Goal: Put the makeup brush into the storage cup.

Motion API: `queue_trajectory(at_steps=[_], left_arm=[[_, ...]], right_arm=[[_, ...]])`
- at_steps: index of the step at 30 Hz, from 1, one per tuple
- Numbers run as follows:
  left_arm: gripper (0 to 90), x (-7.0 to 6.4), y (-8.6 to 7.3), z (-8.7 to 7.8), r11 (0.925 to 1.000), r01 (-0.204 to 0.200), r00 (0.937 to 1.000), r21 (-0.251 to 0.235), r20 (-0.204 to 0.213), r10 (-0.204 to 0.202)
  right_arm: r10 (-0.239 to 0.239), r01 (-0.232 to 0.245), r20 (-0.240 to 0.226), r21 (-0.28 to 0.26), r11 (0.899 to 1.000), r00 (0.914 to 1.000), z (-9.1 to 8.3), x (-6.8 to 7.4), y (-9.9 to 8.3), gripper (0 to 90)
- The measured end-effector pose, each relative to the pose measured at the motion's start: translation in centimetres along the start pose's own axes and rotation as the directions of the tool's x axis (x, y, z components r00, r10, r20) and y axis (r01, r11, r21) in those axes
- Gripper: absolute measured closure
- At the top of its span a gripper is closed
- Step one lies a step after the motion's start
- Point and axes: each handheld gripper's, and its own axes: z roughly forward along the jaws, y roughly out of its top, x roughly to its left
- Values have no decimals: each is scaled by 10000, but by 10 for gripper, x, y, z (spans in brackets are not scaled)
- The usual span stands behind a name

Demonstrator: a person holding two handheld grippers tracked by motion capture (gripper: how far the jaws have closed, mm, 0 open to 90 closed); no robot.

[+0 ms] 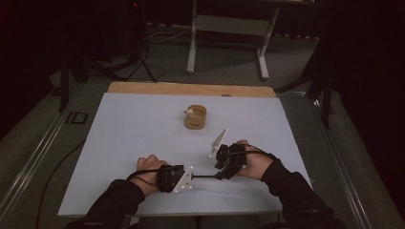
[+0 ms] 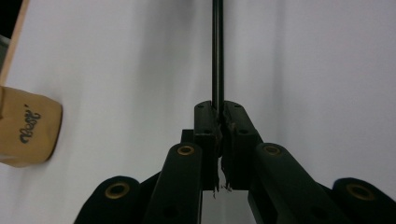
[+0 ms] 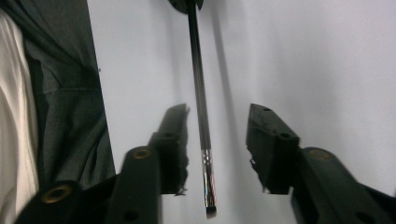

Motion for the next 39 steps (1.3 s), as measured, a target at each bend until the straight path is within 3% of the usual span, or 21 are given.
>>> queue_trajectory(at_steps=[5,8,13,19,20,29,32,34,35,37,39], left_arm=[[858,3,-2,-2,9992,398,9992,16,103,-398],[859,7,-3,-3,9977,646,9978,214,148,-649],[859,9,-5,-6,9937,1081,9941,296,73,-1083],[859,12,-7,-9,9810,1895,9818,413,73,-1899],[859,14,-7,-10,9753,2181,9757,363,161,-2187],[860,21,-12,-12,9474,3177,9475,375,252,-3188],[860,22,-13,-13,9339,3562,9337,299,286,-3570],[860,23,-14,-14,9317,3624,9310,256,371,-3632],[860,23,-15,-15,9226,3854,9217,153,408,-3857],[860,24,-16,-15,9141,4055,9129,10,495,-4051],[860,26,-18,-16,8964,4426,8951,-223,712,-4402]], right_arm=[[195,-189,611,-113,9998,9979,-5,0,-2,495],[398,-336,1006,-630,9974,9941,-13,1,-5,416],[829,-589,1476,-1600,9854,9856,-29,3,-11,381],[1594,-1102,1899,-2460,9630,9688,-39,4,-23,299],[1673,-1155,1944,-2526,9607,9665,-40,4,-25,297],[2348,-1255,2607,-3760,9181,9364,-53,11,-41,155],[2526,-1291,2752,-3986,9080,9276,-53,14,-48,117],[2541,-1327,2710,-3971,9081,9284,-53,15,-50,103],[2504,-1274,2736,-3987,9082,9287,-52,15,-52,103],[2677,-1368,2832,-4083,9025,9209,-52,17,-57,102],[2857,-1462,2732,-4368,8876,9185,-53,18,-61,102]])
